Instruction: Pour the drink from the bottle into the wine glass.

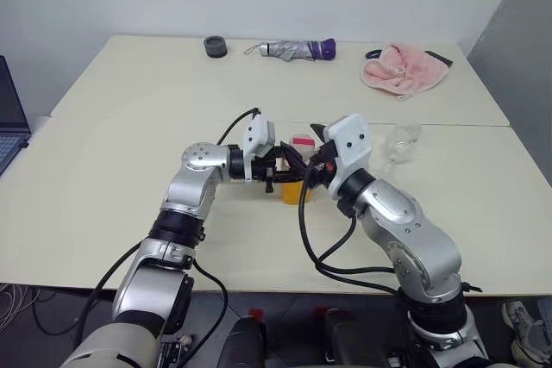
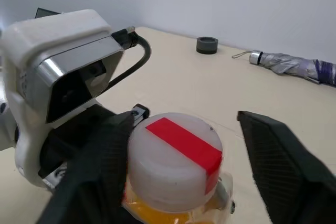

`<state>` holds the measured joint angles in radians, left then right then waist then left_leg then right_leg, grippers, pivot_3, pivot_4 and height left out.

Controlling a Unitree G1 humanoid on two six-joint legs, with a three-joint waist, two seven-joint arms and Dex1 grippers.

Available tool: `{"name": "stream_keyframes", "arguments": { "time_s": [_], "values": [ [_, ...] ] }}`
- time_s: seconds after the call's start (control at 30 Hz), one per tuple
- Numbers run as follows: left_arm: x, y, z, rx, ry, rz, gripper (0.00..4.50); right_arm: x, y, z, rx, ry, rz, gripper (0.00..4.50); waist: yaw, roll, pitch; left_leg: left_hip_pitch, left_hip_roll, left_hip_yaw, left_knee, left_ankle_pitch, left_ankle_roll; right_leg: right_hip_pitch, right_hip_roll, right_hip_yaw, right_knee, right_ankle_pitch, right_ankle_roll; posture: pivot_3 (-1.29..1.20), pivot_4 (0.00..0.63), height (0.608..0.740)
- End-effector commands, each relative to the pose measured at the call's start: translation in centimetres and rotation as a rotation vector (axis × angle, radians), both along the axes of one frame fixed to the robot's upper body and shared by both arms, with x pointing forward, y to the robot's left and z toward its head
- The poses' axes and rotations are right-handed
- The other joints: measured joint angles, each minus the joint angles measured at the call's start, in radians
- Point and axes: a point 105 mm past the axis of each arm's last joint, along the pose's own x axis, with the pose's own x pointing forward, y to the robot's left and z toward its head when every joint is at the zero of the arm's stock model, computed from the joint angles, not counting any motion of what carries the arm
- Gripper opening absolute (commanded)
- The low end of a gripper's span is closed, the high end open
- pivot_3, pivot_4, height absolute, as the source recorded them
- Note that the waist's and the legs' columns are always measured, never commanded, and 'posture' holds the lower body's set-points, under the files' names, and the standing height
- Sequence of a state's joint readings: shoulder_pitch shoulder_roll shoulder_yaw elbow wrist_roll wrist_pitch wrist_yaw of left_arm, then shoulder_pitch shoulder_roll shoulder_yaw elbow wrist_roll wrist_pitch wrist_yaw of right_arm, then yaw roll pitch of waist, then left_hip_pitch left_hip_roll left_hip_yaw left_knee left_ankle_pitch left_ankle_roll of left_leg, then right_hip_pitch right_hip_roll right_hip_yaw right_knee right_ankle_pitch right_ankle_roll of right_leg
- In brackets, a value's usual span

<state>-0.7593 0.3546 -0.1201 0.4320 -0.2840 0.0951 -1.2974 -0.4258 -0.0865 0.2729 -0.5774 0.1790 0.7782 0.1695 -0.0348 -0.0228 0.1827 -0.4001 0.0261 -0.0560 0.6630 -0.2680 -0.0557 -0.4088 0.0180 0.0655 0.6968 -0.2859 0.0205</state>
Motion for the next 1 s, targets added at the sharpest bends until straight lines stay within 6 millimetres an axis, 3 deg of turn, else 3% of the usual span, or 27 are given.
{"name": "stream_keyframes", "arguments": {
  "time_s": [0.03,0.2,0.33,0.47,0.57,0.73,0.93,1.0],
  "values": [
    [0.1,0.2,1.8,-0.01,-0.075,-0.005,1.8,-0.9,0.3,1.5,0.041,-0.056,0.029,1.95,0.0,0.0,0.0,0.0,0.0,0.0,0.0,0.0,0.0,0.0,0.0,0.0,0.0,0.0,0.0,0.0,0.15,0.74],
    [0.1,0.5,1.8,-0.005,-0.074,-0.003,1.79,-1.9,1.5,1.4,0.032,-0.073,0.208,1.88,0.0,0.0,0.0,0.0,0.0,0.0,0.0,0.0,0.0,0.0,0.0,0.0,0.0,0.0,0.0,0.0,0.15,0.74],
    [0.0,0.6,2.0,0.003,-0.072,-0.015,1.79,-1.6,1.0,0.9,-0.039,-0.076,0.47,1.88,-0.001,0.0,0.0,0.0,-0.001,0.0,0.0,0.0,0.0,0.0,0.0,0.0,0.0,0.0,0.0,0.0,0.15,0.74],
    [-0.3,0.7,2.0,0.028,-0.088,-0.048,1.79,-0.7,-0.4,-0.6,-0.268,-0.022,0.756,1.88,-0.004,0.0,0.0,0.001,-0.001,0.001,0.0,0.0,0.0,0.001,0.0,0.0,0.0,0.0,0.0,0.0,0.15,0.74],
    [-0.4,0.6,2.1,0.034,-0.098,-0.062,1.79,0.9,-1.0,0.4,-0.277,0.014,0.815,1.88,-0.007,0.0,0.0,0.001,0.0,0.0,0.0,0.0,0.001,0.001,0.0,-0.001,-0.001,0.0,0.0,0.0,0.15,0.74],
    [-0.5,0.5,2.3,0.034,-0.11,-0.058,1.77,1.5,-1.7,1.3,-0.252,0.033,0.843,1.88,-0.006,0.0,0.0,0.001,0.0,-0.001,0.0,0.0,0.001,0.001,-0.001,-0.002,-0.001,0.0,0.0,0.0,0.15,0.74],
    [-0.3,0.6,2.5,0.02,-0.111,-0.038,1.77,0.8,-2.8,3.2,-0.157,-0.057,0.714,3.96,-0.004,0.001,0.0,0.0,0.0,-0.001,0.0,0.0,0.0,0.001,-0.002,-0.001,0.0,0.0,0.0,0.0,0.15,0.74],
    [-0.3,0.6,2.6,0.017,-0.11,-0.035,1.77,0.2,-3.1,3.4,-0.146,-0.074,0.691,3.97,-0.003,0.001,0.0,0.0,0.0,-0.001,0.0,0.0,0.0,0.001,-0.002,-0.001,0.0,0.0,0.0,0.0,0.15,0.74]
  ]
}}
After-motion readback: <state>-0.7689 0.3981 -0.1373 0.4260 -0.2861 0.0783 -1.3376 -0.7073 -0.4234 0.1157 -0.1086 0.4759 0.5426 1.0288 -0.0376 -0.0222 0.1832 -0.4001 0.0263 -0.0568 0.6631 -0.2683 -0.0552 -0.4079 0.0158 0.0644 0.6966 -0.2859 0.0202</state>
